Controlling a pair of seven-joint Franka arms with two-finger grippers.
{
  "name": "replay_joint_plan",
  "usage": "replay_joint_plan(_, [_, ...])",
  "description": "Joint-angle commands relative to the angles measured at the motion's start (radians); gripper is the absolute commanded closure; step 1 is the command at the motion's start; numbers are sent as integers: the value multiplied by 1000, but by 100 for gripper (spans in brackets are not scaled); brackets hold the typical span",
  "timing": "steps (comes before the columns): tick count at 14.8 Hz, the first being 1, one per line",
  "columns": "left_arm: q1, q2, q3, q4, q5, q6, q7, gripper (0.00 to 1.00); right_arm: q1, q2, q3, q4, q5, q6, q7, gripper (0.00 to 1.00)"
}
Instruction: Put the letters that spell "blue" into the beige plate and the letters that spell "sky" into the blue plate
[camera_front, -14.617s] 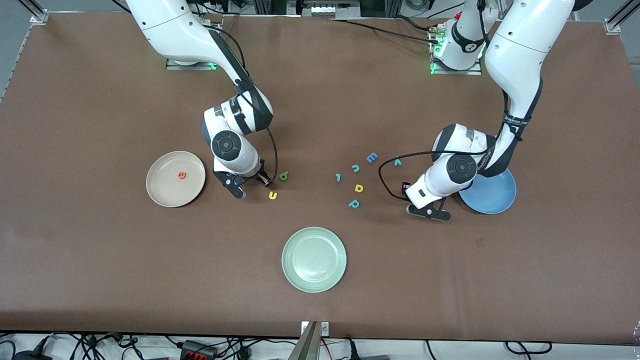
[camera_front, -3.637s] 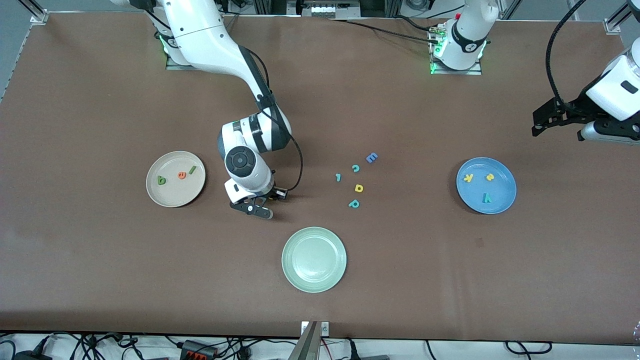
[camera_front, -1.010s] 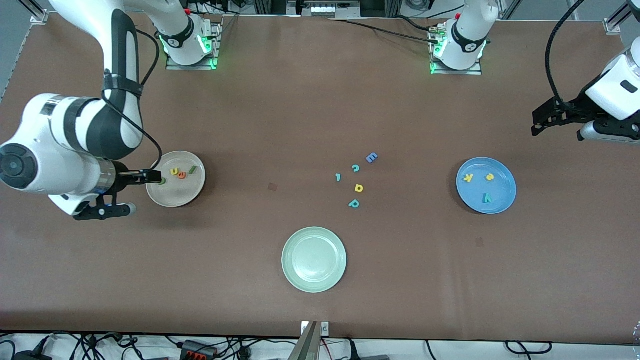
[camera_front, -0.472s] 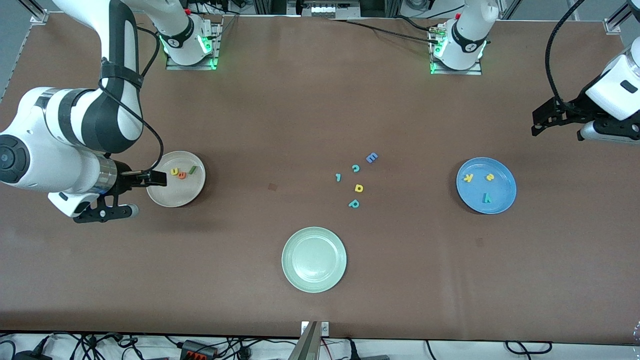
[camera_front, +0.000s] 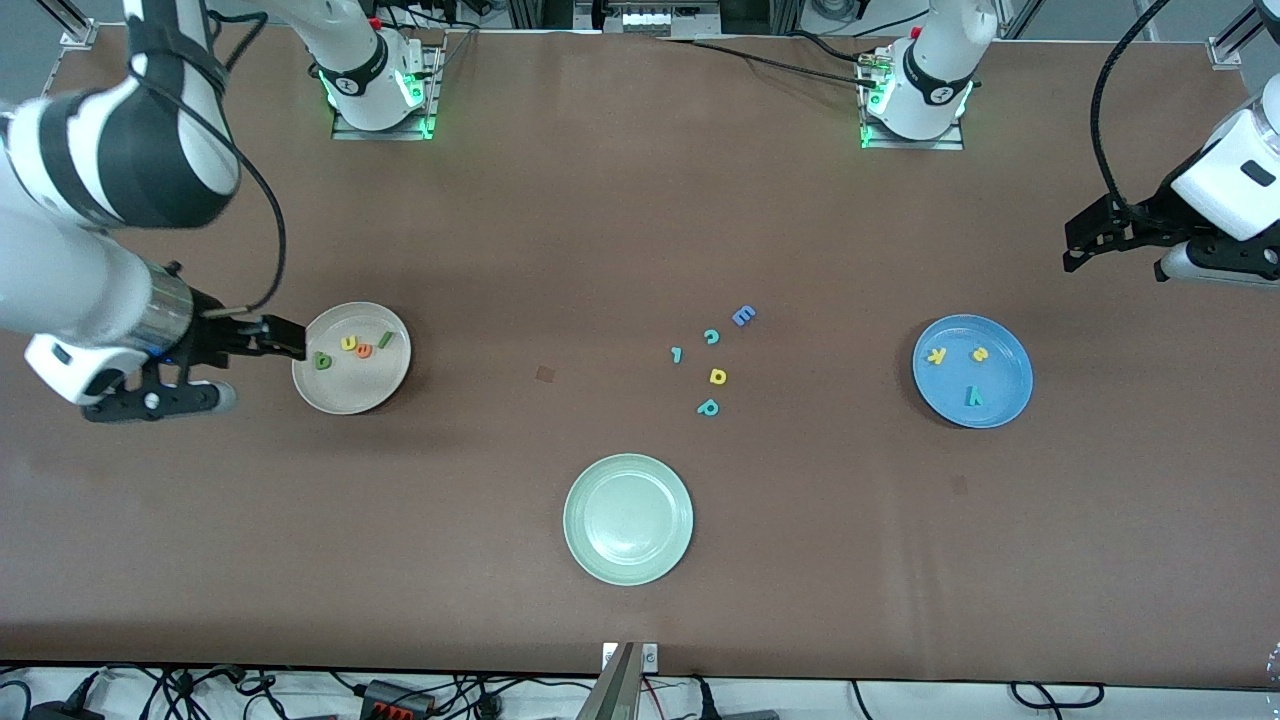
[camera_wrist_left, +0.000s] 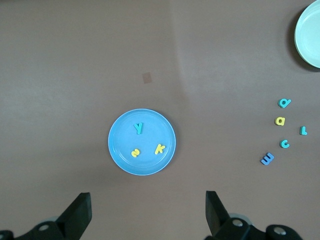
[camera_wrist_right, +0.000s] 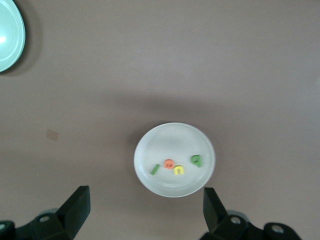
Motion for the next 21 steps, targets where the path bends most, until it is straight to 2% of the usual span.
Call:
replay_joint_plan(1, [1,-4,1,12,-19,-18,-7,0,-137,-63,98,-21,-32,25,8,0])
replay_joint_plan(7, [1,-4,1,12,-19,-18,-7,0,-283,-167,124,-95,-39,21,-7,0])
replay_joint_plan(10, [1,-4,1,12,-19,-18,-7,0,-361,-189,205,-109,-40,15,-15,0])
replay_joint_plan(15, [1,-4,1,12,-19,-18,-5,0,-352,-206,208,-130,-48,-36,-1,0])
replay_joint_plan(19, [1,-4,1,12,-19,-18,-7,0,-352,-321,210,-311,-77,30,-1,0])
replay_joint_plan(21, [1,-4,1,12,-19,-18,-5,0,-352,-341,212,-345,-80,38,-3,0])
